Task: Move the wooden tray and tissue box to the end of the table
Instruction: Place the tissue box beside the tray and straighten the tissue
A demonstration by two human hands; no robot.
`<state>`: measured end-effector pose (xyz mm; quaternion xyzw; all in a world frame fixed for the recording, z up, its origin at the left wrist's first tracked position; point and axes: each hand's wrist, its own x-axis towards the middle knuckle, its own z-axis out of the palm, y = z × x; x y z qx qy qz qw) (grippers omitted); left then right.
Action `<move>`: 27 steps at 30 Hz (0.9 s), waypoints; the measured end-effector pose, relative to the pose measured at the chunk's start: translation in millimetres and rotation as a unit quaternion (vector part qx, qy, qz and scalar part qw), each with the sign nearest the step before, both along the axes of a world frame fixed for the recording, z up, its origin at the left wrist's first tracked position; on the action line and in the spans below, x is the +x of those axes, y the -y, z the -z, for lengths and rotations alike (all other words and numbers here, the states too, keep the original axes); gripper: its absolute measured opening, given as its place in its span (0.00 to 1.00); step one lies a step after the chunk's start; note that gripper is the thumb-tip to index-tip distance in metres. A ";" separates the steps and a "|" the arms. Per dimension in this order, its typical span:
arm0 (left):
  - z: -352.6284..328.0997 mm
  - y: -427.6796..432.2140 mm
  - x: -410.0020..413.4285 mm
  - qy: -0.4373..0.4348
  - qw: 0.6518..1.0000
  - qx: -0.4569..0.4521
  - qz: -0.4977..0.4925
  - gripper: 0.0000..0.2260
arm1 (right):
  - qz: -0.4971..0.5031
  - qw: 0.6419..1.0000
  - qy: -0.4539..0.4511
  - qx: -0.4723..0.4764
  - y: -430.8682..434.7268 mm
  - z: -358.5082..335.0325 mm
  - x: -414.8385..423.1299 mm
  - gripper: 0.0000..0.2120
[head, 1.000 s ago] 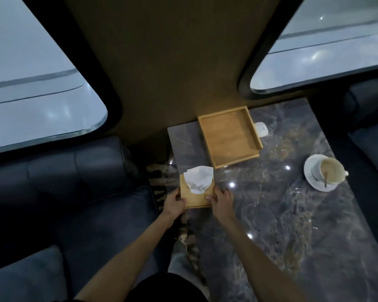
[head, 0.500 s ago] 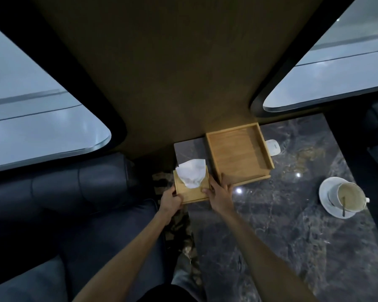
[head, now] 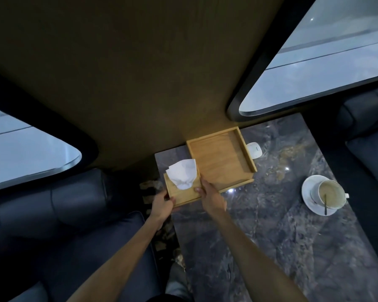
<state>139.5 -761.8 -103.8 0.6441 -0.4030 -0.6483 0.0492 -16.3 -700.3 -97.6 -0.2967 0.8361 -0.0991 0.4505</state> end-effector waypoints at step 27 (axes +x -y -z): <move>11.4 63.5 -16.9 -0.023 0.990 -0.120 -0.065 0.27 | 0.019 0.993 -0.008 -0.112 90.8 45.7 -11.6 0.23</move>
